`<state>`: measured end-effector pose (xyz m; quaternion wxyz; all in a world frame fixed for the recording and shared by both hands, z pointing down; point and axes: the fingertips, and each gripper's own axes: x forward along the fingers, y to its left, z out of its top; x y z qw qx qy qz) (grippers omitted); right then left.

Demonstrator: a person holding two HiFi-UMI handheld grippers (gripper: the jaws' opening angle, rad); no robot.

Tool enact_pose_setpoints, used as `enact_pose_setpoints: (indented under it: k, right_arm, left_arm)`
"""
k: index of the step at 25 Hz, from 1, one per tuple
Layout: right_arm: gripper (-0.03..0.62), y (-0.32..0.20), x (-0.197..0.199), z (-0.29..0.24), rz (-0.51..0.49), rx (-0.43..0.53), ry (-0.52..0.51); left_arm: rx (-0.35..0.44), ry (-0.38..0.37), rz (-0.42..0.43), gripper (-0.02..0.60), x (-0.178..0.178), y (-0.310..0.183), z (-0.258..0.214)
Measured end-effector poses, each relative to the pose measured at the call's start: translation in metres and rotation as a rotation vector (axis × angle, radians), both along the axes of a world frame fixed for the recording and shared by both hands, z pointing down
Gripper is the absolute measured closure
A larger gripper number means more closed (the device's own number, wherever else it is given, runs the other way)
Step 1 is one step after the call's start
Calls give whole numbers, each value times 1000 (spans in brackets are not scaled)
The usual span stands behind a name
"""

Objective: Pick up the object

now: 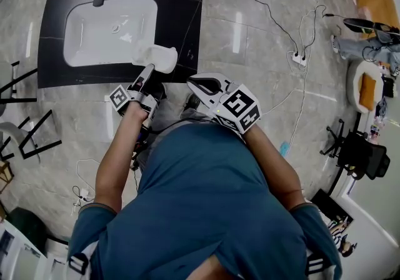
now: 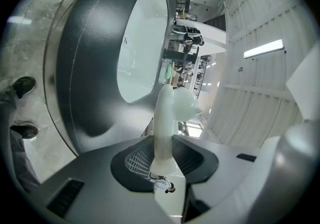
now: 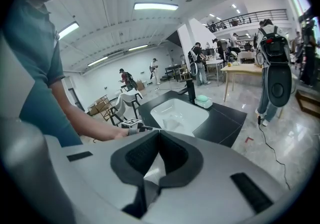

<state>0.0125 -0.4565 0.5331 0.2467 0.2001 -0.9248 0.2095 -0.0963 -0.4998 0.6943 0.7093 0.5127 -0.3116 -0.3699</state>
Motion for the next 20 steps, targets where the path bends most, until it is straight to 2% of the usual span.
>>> enact_pose_setpoints:
  k: [6,13,20]
  right_arm:
    - [579,-2,-7,-2,9,-7,-8]
    - [579,-8,-7,-4,31,-16,-24]
    - [579,-23,-8,1,49,-26,-35]
  left_arm:
    - [45,5,19,471,0,-12,-22]
    - [80,-84,48,471,-12,-18,-40]
    - [120,-139,86,471,-20,-31,-52]
